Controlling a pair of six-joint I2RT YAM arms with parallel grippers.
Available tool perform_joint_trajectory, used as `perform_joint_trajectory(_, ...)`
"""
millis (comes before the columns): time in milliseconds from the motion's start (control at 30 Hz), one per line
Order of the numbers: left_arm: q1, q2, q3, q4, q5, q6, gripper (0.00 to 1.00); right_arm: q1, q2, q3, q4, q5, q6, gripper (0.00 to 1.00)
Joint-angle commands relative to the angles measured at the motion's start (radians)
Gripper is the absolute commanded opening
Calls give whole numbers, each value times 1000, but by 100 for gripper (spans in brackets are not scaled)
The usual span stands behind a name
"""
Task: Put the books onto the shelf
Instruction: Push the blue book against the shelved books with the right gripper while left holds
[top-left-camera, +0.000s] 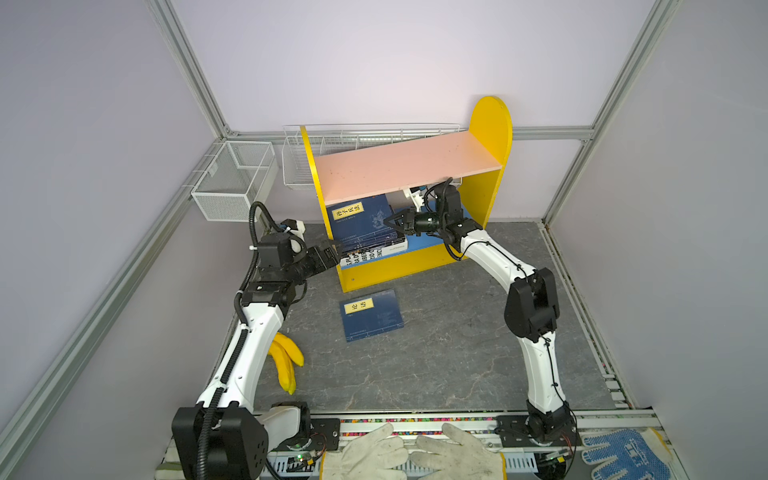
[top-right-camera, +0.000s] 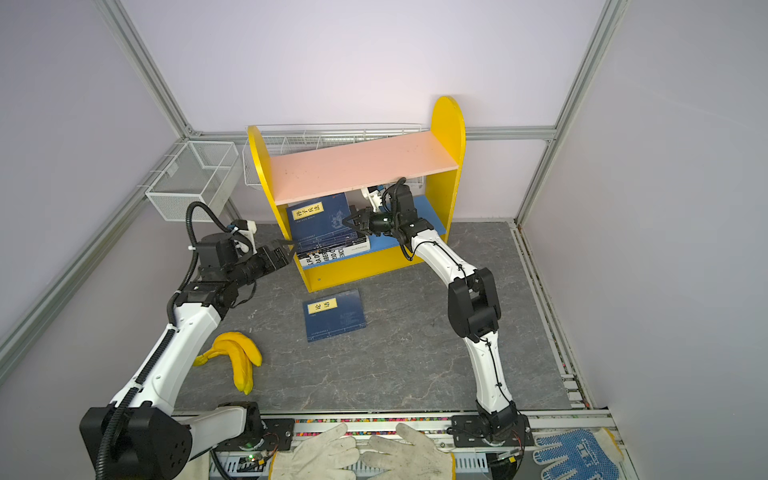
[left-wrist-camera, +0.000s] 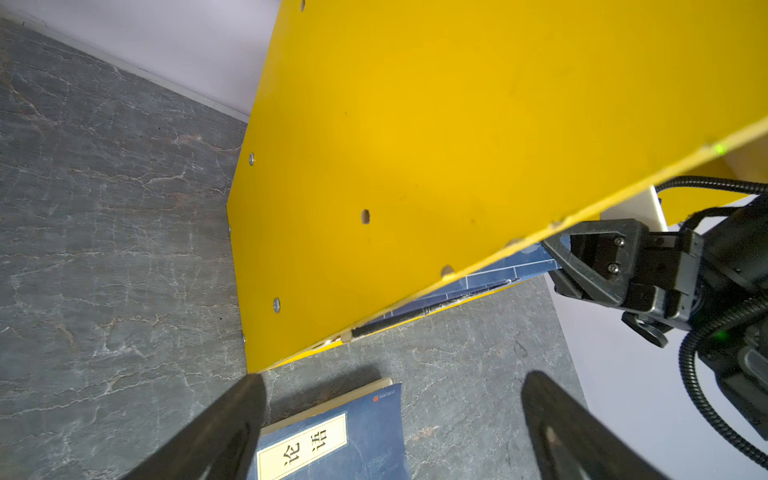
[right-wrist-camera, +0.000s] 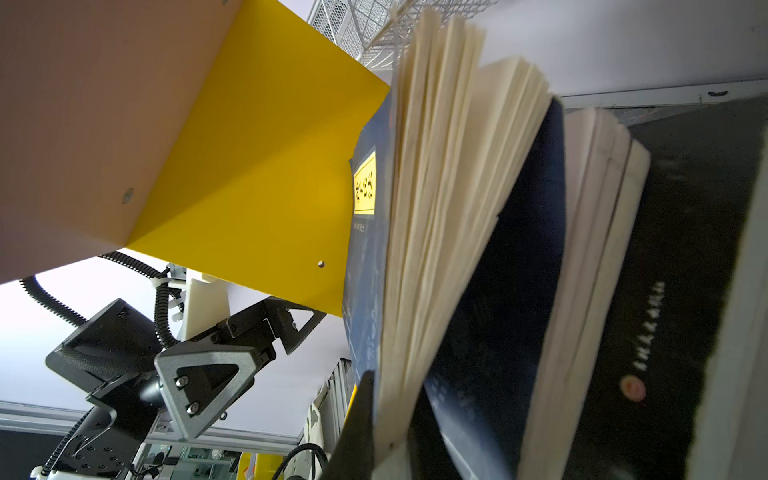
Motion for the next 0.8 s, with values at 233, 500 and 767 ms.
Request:
perform_joint_trajectory(233, 7, 8, -6, 27, -5, -6, 97, -14, 7, 19, -36, -50, -26, 7)
perform_joint_trajectory(500, 7, 40, -2, 61, -1, -21, 96, -1, 25, 22, -32, -57, -16, 7)
perform_joint_trajectory(767, 6, 121, 17, 150, -6, -65, 96, 5, 30, 22, -38, -53, -18, 7)
